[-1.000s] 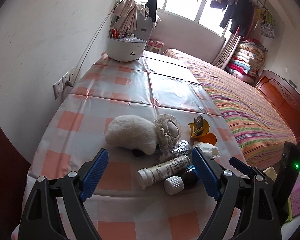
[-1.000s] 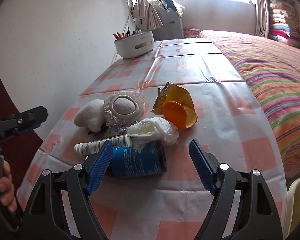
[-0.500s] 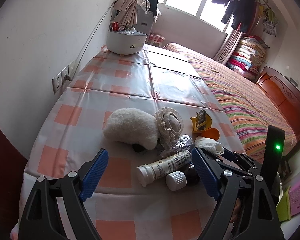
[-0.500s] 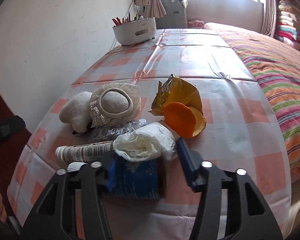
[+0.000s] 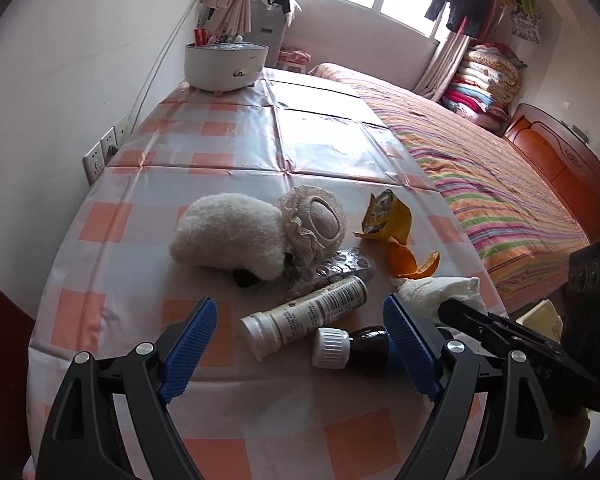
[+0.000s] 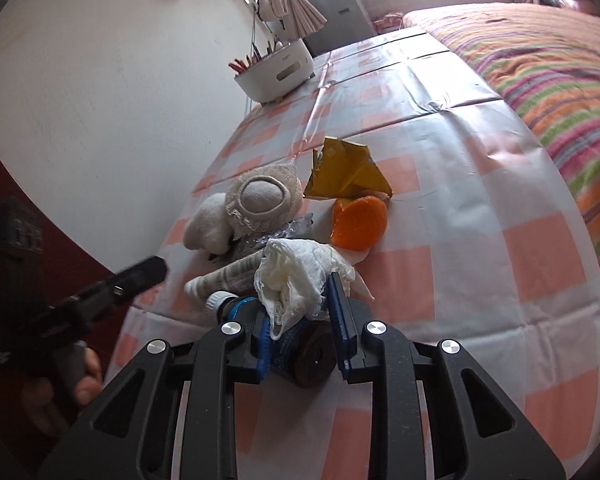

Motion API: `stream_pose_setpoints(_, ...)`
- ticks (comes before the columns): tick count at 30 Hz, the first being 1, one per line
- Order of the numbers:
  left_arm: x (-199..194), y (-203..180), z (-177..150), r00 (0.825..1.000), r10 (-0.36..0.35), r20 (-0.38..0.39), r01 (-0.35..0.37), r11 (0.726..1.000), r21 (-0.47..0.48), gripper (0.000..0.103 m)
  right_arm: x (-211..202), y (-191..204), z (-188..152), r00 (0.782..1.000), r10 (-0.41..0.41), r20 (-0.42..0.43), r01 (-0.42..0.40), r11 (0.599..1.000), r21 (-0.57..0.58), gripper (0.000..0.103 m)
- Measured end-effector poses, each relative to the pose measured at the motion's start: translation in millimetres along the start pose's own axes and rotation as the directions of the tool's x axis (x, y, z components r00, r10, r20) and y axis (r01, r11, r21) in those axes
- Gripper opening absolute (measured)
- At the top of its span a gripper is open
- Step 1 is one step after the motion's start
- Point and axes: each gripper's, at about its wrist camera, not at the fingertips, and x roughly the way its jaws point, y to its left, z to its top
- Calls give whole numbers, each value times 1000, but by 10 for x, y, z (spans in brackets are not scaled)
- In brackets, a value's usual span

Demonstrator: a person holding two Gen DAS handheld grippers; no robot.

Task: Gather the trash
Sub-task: 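Close the right gripper on the crumpled white tissue, then lift the white tissue with the right gripper while the left gripper grasps the blue bottle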

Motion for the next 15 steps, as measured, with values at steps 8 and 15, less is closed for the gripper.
stream_pose_setpoints(8,99,-281,-94,986,-133,-96,137,990,37,83,-362,-43,3,997,30,66,-31,999,13,24)
stream_pose_setpoints(15,42,-339,-42,997,-70,-44,75,989,130,83,-437,-70,-12,996,32,84,-33,999,15,24)
